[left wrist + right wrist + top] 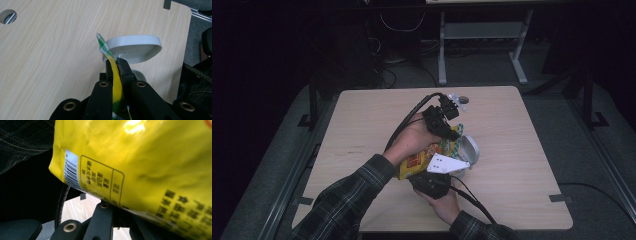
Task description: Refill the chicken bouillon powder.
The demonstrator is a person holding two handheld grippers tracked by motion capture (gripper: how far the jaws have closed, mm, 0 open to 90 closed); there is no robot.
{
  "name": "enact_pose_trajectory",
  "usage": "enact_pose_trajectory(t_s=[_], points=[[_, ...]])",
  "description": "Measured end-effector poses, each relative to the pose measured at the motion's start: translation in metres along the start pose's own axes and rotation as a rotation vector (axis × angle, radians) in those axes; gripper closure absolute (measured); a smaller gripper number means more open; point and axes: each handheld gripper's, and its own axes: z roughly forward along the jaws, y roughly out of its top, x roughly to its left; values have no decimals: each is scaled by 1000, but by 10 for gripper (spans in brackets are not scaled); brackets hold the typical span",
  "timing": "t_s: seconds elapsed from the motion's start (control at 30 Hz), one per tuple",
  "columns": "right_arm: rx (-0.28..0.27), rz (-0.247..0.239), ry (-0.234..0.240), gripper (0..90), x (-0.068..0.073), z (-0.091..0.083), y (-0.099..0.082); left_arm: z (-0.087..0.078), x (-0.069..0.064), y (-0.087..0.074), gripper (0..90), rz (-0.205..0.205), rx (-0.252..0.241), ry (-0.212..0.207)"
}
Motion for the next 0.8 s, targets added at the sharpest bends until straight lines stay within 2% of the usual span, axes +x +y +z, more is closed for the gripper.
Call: enact_pose_trajectory(t_s=[0.67,0.8], points=[[11,-11,2,900,0,1,-2,0,0,-3,897,-15,-20,-6],[19,-9,11,900,0,2,-4,-1,0,-5,897,-24,-33,-24]])
